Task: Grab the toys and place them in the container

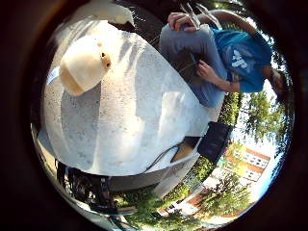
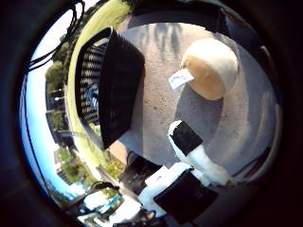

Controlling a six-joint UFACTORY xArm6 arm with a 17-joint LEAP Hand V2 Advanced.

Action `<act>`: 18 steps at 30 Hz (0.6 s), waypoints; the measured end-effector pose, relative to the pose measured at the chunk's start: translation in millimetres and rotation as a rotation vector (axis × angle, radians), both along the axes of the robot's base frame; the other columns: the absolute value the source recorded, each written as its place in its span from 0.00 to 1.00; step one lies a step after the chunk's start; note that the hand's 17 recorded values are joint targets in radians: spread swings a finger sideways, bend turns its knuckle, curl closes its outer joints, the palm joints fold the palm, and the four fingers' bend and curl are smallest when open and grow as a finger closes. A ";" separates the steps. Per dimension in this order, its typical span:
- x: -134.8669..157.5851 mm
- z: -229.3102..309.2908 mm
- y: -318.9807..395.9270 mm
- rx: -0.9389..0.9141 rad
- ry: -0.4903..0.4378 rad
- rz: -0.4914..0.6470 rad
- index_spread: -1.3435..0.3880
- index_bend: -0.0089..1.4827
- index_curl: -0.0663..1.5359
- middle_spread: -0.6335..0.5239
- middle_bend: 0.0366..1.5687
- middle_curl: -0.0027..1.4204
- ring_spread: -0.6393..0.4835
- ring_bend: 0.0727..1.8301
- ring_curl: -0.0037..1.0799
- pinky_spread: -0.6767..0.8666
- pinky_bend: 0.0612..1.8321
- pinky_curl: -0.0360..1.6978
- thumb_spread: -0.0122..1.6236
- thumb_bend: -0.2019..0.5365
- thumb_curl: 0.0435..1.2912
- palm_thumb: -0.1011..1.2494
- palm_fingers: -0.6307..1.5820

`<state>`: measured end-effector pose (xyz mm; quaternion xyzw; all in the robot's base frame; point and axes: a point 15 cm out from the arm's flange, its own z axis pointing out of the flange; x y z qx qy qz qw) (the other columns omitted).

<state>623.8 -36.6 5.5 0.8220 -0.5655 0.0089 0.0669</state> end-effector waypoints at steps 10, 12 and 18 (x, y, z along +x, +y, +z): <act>-12.0 -81.5 10.2 0.005 0.012 -0.055 0.72 0.12 0.19 0.66 0.09 0.22 0.85 0.25 0.30 0.77 0.35 0.23 0.69 0.24 0.22 0.47 0.35; -12.8 -89.4 10.1 0.007 0.009 -0.062 0.74 0.12 0.19 0.66 0.09 0.22 0.85 0.25 0.30 0.77 0.36 0.23 0.69 0.24 0.22 0.48 0.37; -12.8 -91.5 10.3 0.005 0.005 -0.080 0.71 0.11 0.19 0.55 0.22 0.28 0.80 0.40 0.34 0.79 0.39 0.22 0.68 0.26 0.24 0.55 0.66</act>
